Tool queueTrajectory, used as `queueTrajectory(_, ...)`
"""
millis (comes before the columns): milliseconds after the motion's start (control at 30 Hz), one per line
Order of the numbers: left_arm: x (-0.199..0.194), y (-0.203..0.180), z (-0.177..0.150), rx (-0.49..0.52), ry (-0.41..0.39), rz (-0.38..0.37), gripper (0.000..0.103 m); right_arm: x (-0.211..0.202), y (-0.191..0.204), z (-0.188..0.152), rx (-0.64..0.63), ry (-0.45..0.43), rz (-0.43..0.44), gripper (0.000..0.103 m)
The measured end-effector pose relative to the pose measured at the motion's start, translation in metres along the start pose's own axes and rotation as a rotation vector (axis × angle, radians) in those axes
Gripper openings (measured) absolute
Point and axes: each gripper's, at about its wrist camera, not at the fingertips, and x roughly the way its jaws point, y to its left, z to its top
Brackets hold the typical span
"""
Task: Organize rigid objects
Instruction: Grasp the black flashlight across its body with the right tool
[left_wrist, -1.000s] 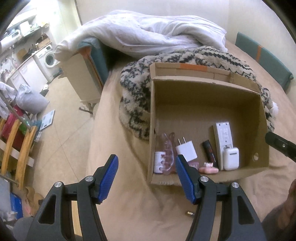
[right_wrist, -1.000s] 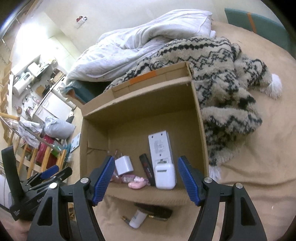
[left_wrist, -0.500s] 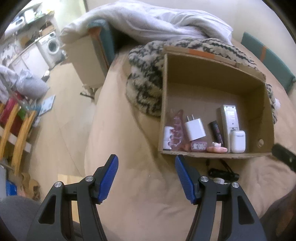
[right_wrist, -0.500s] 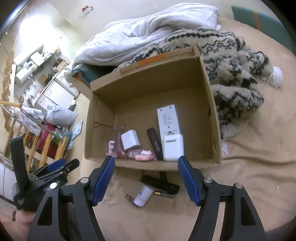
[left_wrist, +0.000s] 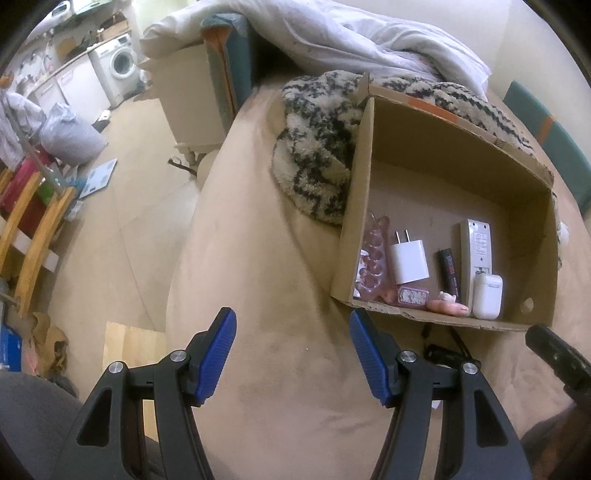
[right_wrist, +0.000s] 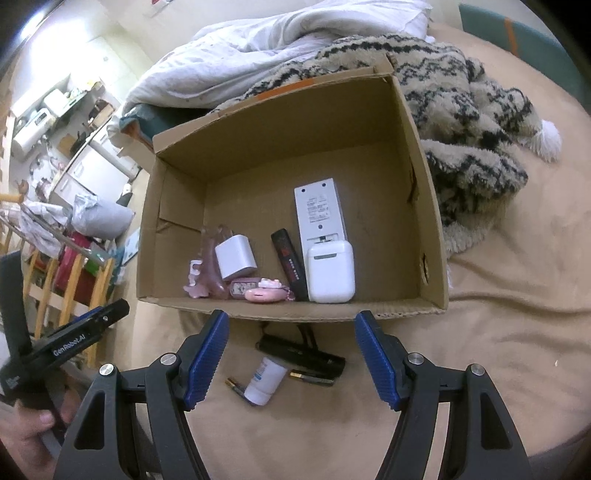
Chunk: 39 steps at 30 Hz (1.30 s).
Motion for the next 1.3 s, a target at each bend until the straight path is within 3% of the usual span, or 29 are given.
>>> queueTrajectory(200, -0.002, -0.003, -0.001, 0.013, -0.004, 0.010, 0.061, -0.005, 0.002, -0.005, -0.007, -0.003, 0.009, 0.077)
queueTrajectory(333, -0.005, -0.005, -0.002, 0.012, -0.005, -0.006, 0.061, -0.004, -0.007, -0.012, 0.066, 0.006, 0.044, 0.077)
queueTrajectory(567, -0.008, -0.011, -0.003, 0.016, 0.001, -0.038, 0.061, 0.028, -0.018, -0.026, 0.163, 0.129, 0.008, 0.077)
queueTrajectory(767, -0.008, -0.018, -0.005, 0.039, 0.014, -0.064, 0.061, 0.072, -0.024, -0.035, 0.347, 0.256, -0.022, 0.077)
queueTrajectory(800, -0.008, -0.020, -0.006, 0.040, 0.016, -0.068, 0.061, 0.079, -0.019, -0.035, 0.354, 0.264, -0.040, 0.081)
queueTrajectory(867, -0.009, -0.020, -0.006, 0.039, 0.016, -0.072, 0.061, 0.093, -0.010, -0.032, 0.337, 0.281, -0.104, 0.097)
queueTrajectory(900, -0.009, -0.019, -0.006, 0.039, 0.015, -0.071, 0.061, 0.099, -0.006, -0.032, 0.327, 0.286, -0.125, 0.100)
queueTrajectory(1100, -0.008, -0.014, -0.007, 0.022, 0.022, -0.066, 0.061, 0.128, 0.022, -0.029, 0.190, 0.302, -0.300, 0.103)
queueTrajectory(1200, -0.007, -0.013, -0.007, 0.020, 0.027, -0.065, 0.061, 0.126, 0.026, -0.032, 0.152, 0.282, -0.315, 0.103)
queueTrajectory(1233, -0.006, -0.013, -0.008, 0.021, 0.028, -0.063, 0.061, 0.123, 0.027, -0.033, 0.141, 0.273, -0.321, 0.094)
queueTrajectory(1300, -0.006, -0.013, -0.008, 0.023, 0.032, -0.064, 0.061, 0.117, 0.025, -0.034, 0.128, 0.273, -0.283, 0.094)
